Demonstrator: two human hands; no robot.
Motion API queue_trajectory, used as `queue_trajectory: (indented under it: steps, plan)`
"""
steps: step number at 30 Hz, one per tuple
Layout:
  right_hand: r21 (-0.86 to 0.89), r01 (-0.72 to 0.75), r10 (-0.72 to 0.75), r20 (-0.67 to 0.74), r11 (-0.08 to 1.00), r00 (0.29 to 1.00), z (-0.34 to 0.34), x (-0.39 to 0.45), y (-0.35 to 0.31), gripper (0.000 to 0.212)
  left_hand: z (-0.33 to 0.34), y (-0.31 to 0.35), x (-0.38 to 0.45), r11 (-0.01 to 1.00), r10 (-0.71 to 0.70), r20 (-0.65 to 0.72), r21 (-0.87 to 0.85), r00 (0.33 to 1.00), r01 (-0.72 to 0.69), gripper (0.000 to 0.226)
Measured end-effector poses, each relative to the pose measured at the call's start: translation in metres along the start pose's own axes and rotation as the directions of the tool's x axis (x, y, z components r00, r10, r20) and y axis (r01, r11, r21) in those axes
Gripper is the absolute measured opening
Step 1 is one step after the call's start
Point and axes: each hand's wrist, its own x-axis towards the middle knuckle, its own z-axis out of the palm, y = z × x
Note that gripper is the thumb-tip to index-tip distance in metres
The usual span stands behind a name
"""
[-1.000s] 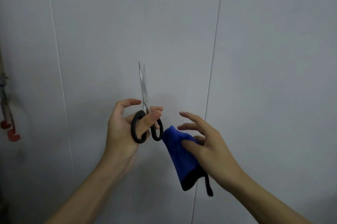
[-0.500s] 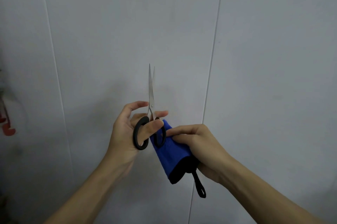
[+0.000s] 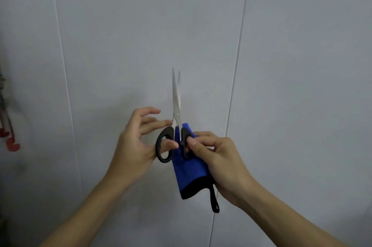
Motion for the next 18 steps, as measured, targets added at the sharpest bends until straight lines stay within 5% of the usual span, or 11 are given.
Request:
queue_trajectory:
  steps: [3,7,14,18]
  plan:
    - [-0.250,0.084,-0.106,-0.076,0.964,0.991,0.001,0.000,0.001,0.024,-0.017,-0.008,0.007,0.912,0.119,0.118,0.380,0.986,-0.156,0.064]
    - [-0.404,0.145,-0.211,-0.124,0.903,0.970,0.008,0.000,0.003,0.023,-0.022,-0.016,0.009,0.732,0.365,0.235,0.525,0.901,-0.434,0.064]
    - [-0.471,0.356,-0.420,-0.036,0.807,0.907,0.012,-0.010,-0.003,0.018,-0.036,-0.013,0.014,0.509,0.637,0.276,0.550,0.719,-0.662,0.074]
    - [-0.528,0.399,-0.493,-0.045,0.750,0.869,0.021,-0.017,-0.007,0.024,-0.039,-0.019,0.015,0.449,0.716,0.292,0.502,0.634,-0.739,0.057]
